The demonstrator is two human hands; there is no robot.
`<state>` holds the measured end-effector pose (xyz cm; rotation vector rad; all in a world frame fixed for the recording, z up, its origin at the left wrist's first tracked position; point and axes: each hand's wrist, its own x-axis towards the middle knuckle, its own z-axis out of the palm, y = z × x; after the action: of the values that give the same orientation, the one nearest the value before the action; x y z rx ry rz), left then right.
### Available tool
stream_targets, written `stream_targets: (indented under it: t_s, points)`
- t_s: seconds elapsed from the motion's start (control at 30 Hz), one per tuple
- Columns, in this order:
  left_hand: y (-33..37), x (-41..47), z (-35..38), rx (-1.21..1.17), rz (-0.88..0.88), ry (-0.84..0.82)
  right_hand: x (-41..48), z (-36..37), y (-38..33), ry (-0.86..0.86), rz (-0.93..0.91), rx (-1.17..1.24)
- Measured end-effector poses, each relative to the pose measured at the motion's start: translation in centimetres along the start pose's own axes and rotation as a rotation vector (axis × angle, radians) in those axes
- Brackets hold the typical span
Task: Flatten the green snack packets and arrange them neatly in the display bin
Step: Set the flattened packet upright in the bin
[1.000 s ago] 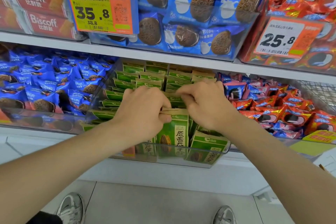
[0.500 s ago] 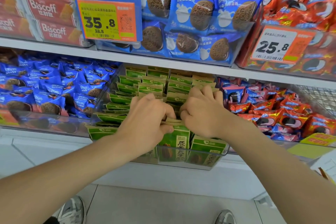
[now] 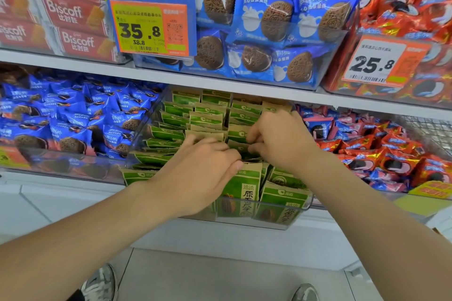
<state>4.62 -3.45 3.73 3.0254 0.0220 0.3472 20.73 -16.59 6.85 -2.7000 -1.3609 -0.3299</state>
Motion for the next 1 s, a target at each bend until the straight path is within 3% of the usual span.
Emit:
stream_targets:
  t_s: [0.07, 0.2, 0.4, 0.63, 0.8, 0.9, 1.0]
  points:
    - [0.0, -0.1, 0.0, 0.005, 0.024, -0.008, 0.3, 0.5, -0.4, 0.038, -0.004, -0.008]
    - [0.0, -0.2, 0.2, 0.036, 0.05, -0.003, 0.0, 1.4, -0.5, 0.284, -0.056, 0.093]
    - [-0.3, -0.3, 0.2, 0.037, 0.111, 0.029, -1.2, 0.7, -0.2, 0.278, -0.098, 0.14]
    - [-0.8, -0.3, -0.7, -0.156, 0.094, 0.05, -3.8, -2.2, -0.3, 0.781, -0.044, 0.388]
    - [-1.1, -0.6, -2.6, -0.372, -0.125, 0.228, -5.0, -4.4, -0.7, 1.06, 0.11, 0.594]
    - [-1.1, -0.9, -3.3, -0.538, -0.263, 0.48, -5.6, -4.6, -0.6, 1.012, 0.135, 0.695]
    - [0.2, -0.9, -3.4, -0.896, -0.257, 0.516, -6.2, -3.9, -1.8, 0.811, 0.091, 0.747]
